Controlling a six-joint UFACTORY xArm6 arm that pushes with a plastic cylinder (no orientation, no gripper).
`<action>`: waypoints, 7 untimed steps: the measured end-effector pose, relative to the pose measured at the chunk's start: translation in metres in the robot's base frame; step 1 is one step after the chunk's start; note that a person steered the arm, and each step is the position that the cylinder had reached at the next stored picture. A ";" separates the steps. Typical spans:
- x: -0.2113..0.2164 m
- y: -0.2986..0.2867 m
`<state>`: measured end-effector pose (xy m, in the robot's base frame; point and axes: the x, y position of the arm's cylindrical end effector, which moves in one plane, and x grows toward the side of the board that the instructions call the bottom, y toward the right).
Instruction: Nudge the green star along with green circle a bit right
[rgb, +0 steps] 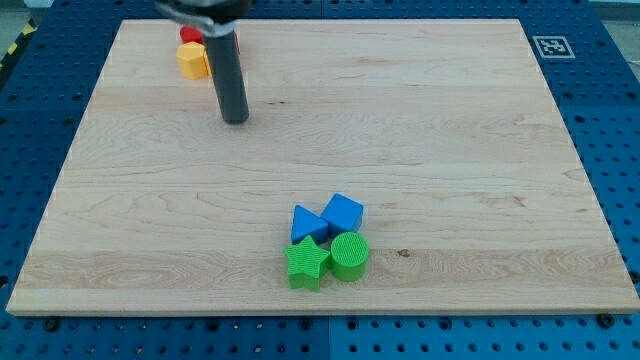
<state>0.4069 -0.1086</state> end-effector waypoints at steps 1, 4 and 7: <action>0.052 0.004; 0.183 0.023; 0.211 0.099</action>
<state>0.6180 -0.0096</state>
